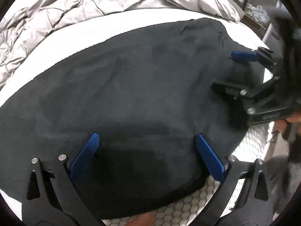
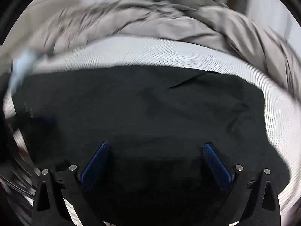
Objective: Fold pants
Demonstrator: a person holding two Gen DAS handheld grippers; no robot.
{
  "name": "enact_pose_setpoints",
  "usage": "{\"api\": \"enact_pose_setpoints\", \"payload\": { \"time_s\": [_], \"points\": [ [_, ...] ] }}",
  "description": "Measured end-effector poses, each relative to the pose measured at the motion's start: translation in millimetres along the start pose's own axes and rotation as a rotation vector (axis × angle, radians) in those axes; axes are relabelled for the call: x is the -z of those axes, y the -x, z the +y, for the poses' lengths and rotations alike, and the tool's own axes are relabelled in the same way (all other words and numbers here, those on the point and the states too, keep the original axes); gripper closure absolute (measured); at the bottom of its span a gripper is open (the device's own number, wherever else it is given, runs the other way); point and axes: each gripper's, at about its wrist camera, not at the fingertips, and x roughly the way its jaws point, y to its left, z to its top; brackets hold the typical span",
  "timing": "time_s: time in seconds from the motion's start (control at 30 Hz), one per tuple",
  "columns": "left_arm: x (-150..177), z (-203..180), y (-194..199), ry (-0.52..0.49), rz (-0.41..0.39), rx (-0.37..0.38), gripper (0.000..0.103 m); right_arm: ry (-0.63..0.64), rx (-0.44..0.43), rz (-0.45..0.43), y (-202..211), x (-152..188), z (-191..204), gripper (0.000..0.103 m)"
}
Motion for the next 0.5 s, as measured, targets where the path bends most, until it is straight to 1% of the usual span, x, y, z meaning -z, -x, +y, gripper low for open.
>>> {"api": "enact_pose_setpoints", "payload": {
  "time_s": [0.03,0.07,0.1,0.13,0.17,0.2,0.23,0.27,0.33,0.37,0.43,0.5],
  "points": [
    [3,6,2,0.013,0.003,0.004,0.001,0.014,0.035,0.020,-3,7,-8,0.001],
    [5,14,2,0.029,0.002,-0.005,0.001,-0.001,0.056,0.029,-4,14,-19,0.001],
    [5,26,2,0.040,0.000,-0.026,0.001,-0.038,0.083,0.030,-2,22,-39,0.004],
    [11,39,5,0.054,-0.002,-0.064,0.001,-0.110,0.069,0.025,3,32,-63,0.004],
    [12,52,2,0.060,-0.004,-0.082,0.001,-0.155,0.102,0.017,9,36,-74,0.004],
    [17,58,5,0.069,-0.009,-0.088,0.001,-0.188,0.157,0.013,14,41,-82,0.003],
    [21,61,8,0.078,-0.012,-0.080,0.001,-0.197,0.192,0.017,19,44,-85,0.003],
    [24,59,11,0.081,-0.017,-0.069,0.001,-0.195,0.180,0.006,23,44,-80,0.003],
    [26,50,13,0.056,-0.025,-0.048,0.001,-0.172,0.096,-0.028,29,40,-59,0.003],
    [29,46,14,0.041,-0.032,-0.037,0.001,-0.132,0.051,-0.044,32,38,-38,0.003],
    [32,41,12,0.051,-0.034,-0.014,0.001,-0.018,0.000,-0.075,33,27,6,0.003],
    [37,44,12,0.060,-0.034,-0.010,0.001,0.073,-0.054,-0.065,25,21,36,0.003]
  ]
}}
